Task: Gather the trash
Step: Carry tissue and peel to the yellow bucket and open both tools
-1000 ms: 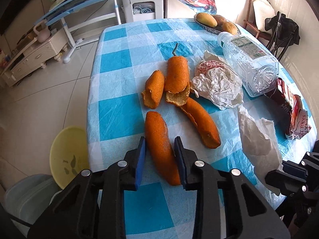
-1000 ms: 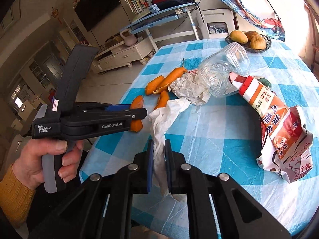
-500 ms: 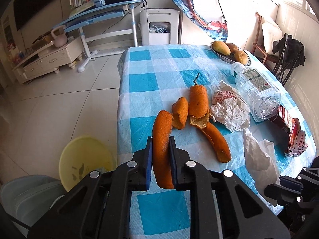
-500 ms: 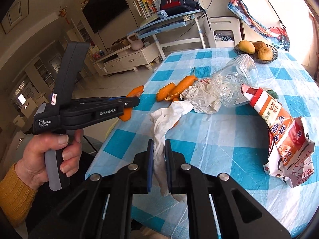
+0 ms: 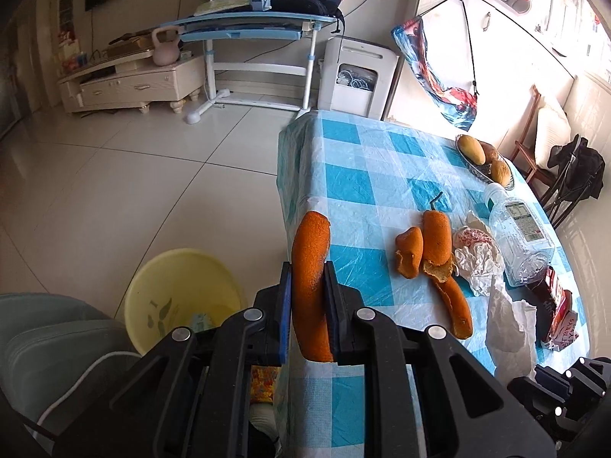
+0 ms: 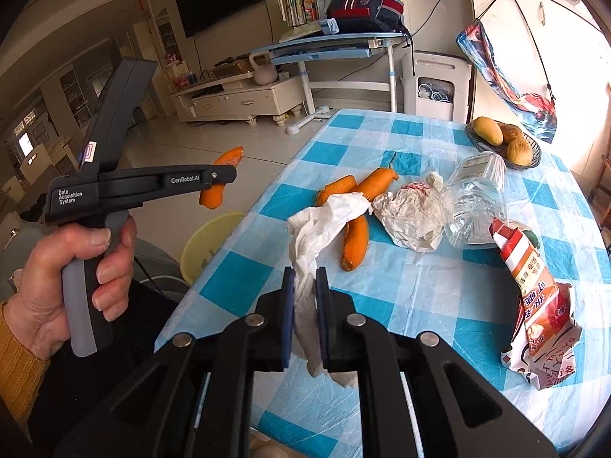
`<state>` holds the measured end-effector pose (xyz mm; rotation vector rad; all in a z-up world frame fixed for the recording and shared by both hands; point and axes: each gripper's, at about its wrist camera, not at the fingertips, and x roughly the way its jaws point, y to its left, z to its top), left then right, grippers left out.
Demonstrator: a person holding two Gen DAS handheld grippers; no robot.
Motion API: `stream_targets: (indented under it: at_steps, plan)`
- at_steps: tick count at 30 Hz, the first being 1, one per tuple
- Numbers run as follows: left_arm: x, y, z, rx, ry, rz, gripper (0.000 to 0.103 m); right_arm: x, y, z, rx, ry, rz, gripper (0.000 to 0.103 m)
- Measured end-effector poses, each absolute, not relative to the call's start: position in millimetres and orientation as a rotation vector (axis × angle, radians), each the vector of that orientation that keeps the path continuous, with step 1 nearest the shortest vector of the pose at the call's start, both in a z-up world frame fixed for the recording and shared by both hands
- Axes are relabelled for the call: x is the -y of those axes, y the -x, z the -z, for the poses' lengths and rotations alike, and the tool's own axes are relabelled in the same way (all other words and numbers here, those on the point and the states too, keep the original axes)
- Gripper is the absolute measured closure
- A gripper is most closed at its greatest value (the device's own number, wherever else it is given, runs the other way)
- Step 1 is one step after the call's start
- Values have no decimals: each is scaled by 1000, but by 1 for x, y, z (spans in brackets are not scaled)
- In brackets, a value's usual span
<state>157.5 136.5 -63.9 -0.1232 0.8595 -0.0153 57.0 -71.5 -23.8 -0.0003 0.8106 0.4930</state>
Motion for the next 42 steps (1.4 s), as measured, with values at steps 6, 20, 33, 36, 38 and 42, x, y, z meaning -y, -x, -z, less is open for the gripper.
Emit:
stream_targets:
  at_steps: [6,20,33,36,38,42]
  plan:
    - [-157,-158,50,-820,144,-34,88,41,-58,10,-768,80,-538,91]
    - [-256,-188,49,-914,285,-185,88,-27,-78,-6,-716,154,-682,91]
    - [-316,-210,107,-1079,579,-243,87,-92,-129,8,-804,172,-783,91]
    - [-325,-208,112,-1076,637,-257,84,-108,-139,17,-836,182,-798,91]
    - [-331,-205,110,-1048,643,-281,77,-119,-145,24,-861,187,-807,91]
    - [-333,-201,103,-1016,641,-303,66,-138,-155,38,-913,188,-821,91]
